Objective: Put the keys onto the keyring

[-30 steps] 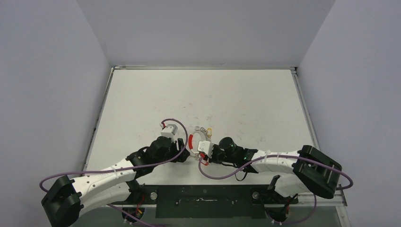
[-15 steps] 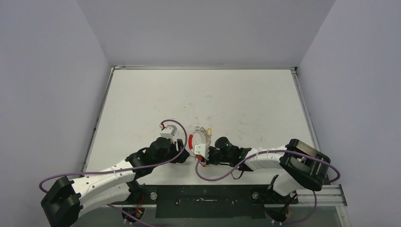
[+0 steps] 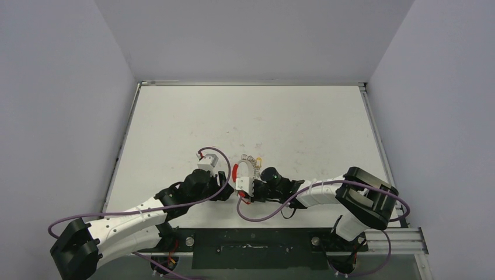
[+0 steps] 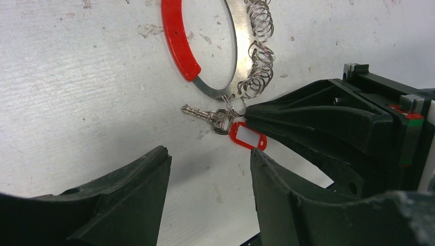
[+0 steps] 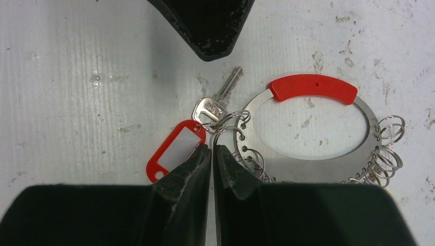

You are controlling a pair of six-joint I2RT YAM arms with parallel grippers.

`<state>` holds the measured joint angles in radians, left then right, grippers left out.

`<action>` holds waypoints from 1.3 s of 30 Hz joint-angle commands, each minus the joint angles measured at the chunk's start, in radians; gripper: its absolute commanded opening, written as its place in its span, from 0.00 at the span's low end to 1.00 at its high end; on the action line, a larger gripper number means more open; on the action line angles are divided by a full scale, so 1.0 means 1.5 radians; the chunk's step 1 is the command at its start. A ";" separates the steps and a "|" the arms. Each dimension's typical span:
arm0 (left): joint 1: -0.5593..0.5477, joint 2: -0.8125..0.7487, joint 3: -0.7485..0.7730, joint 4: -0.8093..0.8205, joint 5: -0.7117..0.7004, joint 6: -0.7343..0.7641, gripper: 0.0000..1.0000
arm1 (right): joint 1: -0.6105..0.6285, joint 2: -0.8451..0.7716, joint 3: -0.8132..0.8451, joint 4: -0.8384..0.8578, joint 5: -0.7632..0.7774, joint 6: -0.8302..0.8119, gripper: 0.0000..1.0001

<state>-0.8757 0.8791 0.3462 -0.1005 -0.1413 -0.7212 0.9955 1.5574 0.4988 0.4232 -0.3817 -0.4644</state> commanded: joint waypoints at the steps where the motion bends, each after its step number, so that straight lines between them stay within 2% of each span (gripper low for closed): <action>1: 0.003 -0.009 0.006 0.026 0.001 0.008 0.56 | 0.000 0.010 0.029 0.021 0.012 -0.009 0.11; 10: 0.003 -0.013 0.006 0.024 0.000 0.011 0.56 | 0.006 -0.012 0.022 0.023 -0.013 -0.025 0.20; 22: 0.003 -0.011 0.006 0.027 0.003 0.012 0.57 | 0.035 0.042 0.051 0.016 0.026 -0.042 0.23; 33: 0.003 -0.028 0.006 0.012 -0.001 0.012 0.57 | 0.077 0.054 0.079 -0.003 0.225 -0.039 0.22; 39: 0.003 -0.032 0.004 0.009 -0.002 0.010 0.57 | 0.078 0.039 0.060 0.023 0.252 -0.032 0.22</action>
<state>-0.8707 0.8490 0.3447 -0.1173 -0.1505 -0.7128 1.1080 1.6333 0.5873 0.4076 -0.0753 -0.5266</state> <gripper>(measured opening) 0.564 0.215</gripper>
